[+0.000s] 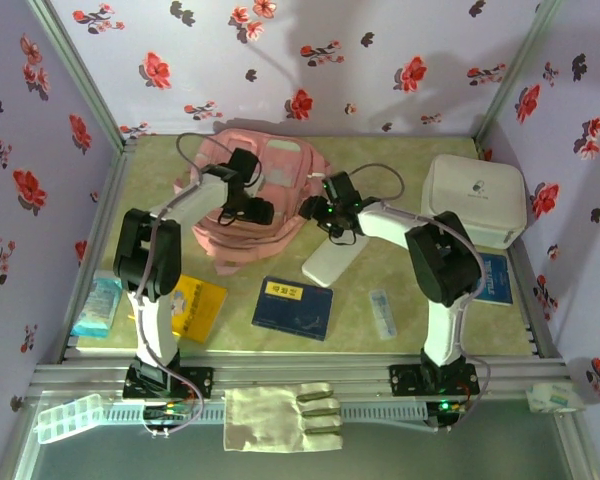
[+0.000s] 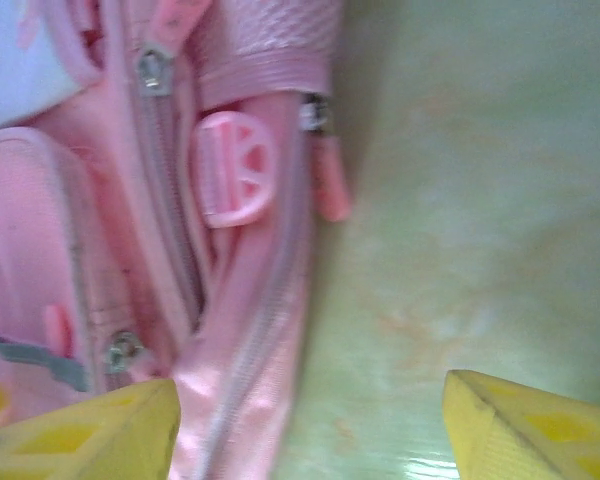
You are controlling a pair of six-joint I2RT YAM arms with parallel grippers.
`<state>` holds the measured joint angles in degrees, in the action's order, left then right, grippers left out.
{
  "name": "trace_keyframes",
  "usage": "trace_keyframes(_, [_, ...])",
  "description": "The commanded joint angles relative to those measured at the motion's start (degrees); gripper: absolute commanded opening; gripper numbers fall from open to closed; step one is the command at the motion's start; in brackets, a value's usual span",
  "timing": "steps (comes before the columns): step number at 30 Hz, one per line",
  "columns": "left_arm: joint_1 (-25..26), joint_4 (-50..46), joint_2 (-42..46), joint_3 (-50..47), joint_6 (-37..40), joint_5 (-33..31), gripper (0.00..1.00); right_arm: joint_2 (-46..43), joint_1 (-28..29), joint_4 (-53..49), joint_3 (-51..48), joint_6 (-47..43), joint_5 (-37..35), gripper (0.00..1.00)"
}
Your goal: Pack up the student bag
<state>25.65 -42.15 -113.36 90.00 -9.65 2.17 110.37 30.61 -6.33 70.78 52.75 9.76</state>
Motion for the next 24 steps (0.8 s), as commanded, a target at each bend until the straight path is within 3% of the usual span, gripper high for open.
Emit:
trace_keyframes(1, [4.6, -4.0, 2.1, 3.3, 7.2, -6.4, 0.77, -3.5, -1.4, -2.7, -2.3, -4.9, -5.3, 0.71])
trace_keyframes(5, [8.9, -5.8, -0.7, 6.3, 11.9, -15.3, 0.7, -5.5, -1.8, -0.5, -3.1, -9.2, -4.5, 0.73])
trace_keyframes(8, [9.7, -6.4, -2.4, 7.2, 13.8, -18.5, 0.66, -6.6, -2.0, 0.6, -3.5, -10.4, -4.5, 0.73])
trace_keyframes(21, [11.1, -9.3, -8.7, 10.3, 20.4, -17.9, 0.58, -7.2, -3.1, 3.6, -6.0, -10.2, -4.0, 0.72])
trace_keyframes(24, [11.1, -8.1, -10.2, 11.4, 21.0, -19.0, 0.51, -7.1, -3.1, 3.9, -6.1, -10.2, -3.9, 0.73])
